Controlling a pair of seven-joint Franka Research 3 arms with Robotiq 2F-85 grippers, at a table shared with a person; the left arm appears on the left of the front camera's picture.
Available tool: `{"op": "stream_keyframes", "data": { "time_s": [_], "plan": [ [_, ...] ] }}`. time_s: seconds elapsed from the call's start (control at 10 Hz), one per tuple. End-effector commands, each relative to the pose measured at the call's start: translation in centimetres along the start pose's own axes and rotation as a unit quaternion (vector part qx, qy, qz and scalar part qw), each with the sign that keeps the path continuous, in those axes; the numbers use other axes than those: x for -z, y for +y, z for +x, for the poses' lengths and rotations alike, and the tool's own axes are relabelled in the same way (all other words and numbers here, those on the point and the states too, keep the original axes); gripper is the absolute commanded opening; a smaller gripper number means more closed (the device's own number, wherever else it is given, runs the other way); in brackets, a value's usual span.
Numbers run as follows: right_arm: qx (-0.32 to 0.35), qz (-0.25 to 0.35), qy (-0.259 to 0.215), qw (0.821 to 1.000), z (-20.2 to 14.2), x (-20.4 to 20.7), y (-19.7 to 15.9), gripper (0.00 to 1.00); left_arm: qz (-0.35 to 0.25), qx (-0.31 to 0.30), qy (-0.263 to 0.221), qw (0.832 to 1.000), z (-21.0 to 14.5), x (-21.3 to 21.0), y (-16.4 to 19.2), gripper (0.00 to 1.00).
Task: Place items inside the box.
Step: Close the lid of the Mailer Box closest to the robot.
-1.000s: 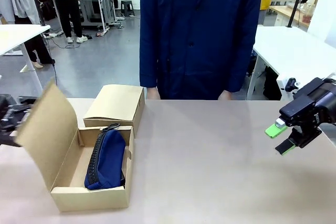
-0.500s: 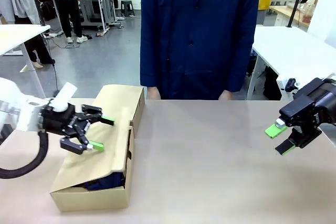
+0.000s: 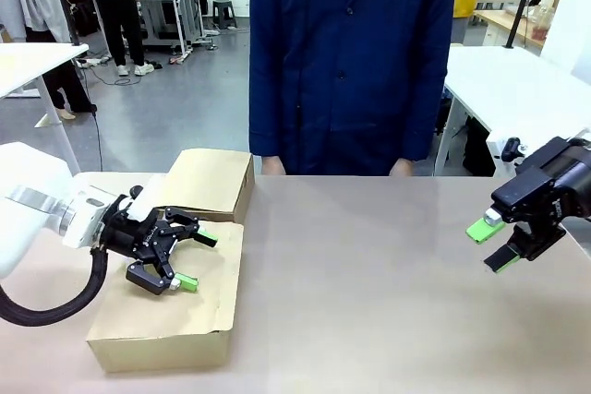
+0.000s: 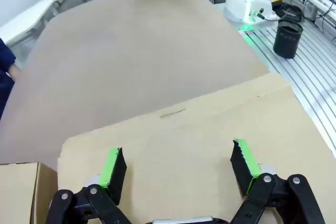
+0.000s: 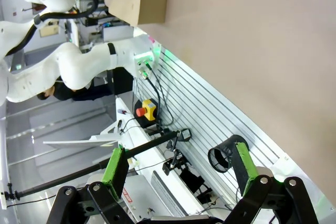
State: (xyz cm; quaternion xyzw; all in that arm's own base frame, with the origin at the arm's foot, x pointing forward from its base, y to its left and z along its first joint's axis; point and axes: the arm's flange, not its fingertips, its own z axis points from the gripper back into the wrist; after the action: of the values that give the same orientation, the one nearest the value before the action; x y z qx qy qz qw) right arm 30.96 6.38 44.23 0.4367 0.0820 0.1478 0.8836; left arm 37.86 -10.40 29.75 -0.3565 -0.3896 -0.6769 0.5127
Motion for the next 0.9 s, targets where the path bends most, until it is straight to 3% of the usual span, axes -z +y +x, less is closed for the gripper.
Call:
{"op": "stream_keyframes", "data": {
  "time_s": [0.0,0.3,0.5,0.7,0.8],
  "plan": [
    [0.001,0.005,0.000,1.000,-0.1,-0.1,0.2,1.00,0.003,0.020,0.010,1.000,-0.1,-0.1,-7.2,1.00],
    [0.001,0.005,0.000,1.000,-0.1,-0.1,0.2,1.00,0.024,-0.005,-0.063,0.998,3.0,-4.4,-7.9,1.00],
    [0.001,0.005,0.000,1.000,-0.1,-0.1,0.2,1.00,0.024,-0.094,-0.142,0.985,5.4,-8.7,-9.9,1.00],
    [0.001,0.005,0.000,1.000,-0.1,-0.1,0.2,1.00,0.092,-0.291,-0.164,0.938,6.5,-11.4,-11.5,1.00],
    [0.001,0.005,0.000,1.000,-0.1,-0.1,0.2,1.00,0.061,-0.359,-0.176,0.915,6.5,-12.8,-12.3,1.00]
  ]
}}
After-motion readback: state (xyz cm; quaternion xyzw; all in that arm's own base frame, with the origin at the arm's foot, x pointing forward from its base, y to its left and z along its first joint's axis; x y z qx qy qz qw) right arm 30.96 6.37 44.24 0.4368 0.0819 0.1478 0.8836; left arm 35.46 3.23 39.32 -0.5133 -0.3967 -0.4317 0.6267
